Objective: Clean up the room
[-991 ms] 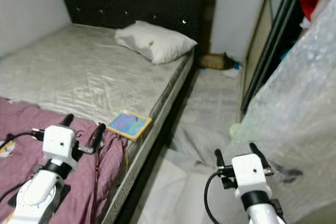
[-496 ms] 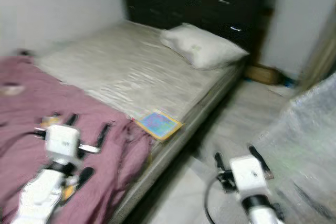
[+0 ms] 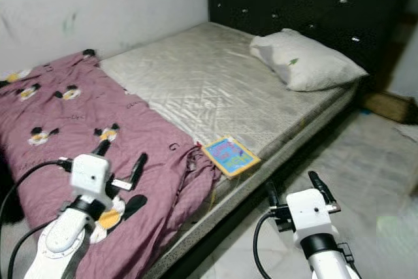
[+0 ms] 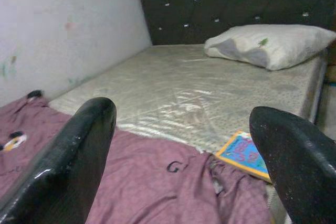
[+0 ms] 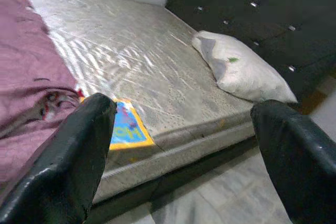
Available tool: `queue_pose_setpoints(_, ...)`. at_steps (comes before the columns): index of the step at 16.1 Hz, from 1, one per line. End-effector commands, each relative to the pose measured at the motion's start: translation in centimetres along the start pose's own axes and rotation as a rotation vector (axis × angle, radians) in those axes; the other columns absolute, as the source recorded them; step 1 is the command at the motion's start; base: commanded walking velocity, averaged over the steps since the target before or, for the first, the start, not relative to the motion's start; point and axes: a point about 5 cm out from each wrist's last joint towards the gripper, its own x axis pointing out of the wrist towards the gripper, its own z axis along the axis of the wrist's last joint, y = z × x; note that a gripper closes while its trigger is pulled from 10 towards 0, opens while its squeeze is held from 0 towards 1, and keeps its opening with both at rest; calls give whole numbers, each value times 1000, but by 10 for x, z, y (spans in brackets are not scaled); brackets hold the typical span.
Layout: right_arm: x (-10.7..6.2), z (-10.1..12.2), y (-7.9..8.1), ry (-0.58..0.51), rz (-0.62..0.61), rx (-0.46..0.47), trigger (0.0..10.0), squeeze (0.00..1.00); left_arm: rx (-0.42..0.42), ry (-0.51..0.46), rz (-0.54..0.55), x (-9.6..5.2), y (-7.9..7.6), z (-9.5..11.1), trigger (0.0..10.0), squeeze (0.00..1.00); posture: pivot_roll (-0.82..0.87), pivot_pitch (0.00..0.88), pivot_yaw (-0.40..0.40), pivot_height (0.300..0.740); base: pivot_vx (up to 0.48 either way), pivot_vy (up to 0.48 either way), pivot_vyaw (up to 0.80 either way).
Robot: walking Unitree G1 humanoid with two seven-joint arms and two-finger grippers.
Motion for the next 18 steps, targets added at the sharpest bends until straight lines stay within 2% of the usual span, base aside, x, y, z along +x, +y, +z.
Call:
queue_pose_setpoints(1, 2, 3, 1, -12, 7, 0, 10000, 0, 16, 5, 14, -1, 5, -1, 10000, 0, -69, 0, 30, 740, 0, 0, 506)
queue_pose_setpoints(3, 7, 9, 4, -35, 14, -2, 10000, 0, 17, 3, 10, -1, 5, -1, 10000, 0, -69, 0, 32, 740, 0, 0, 478)
queue_pose_setpoints(9, 10, 18, 5, -60, -6, -29, 10000, 0, 29, 5, 14, -1, 7, -1, 10000, 0, -49, 0, 40, 740, 0, 0, 0)
queue_pose_setpoints(12, 19, 24, 5, -73, -9, -20, 10000, 0, 34, -3, 23, 0, 8, 0, 10000, 0, -47, 0, 38, 740, 0, 0, 0)
queue_pose_setpoints(18, 24, 22, 9, -63, 1, -8, 10000, 0, 34, -4, 25, 0, 7, 1, 10000, 0, -45, 0, 36, 740, 0, 0, 800)
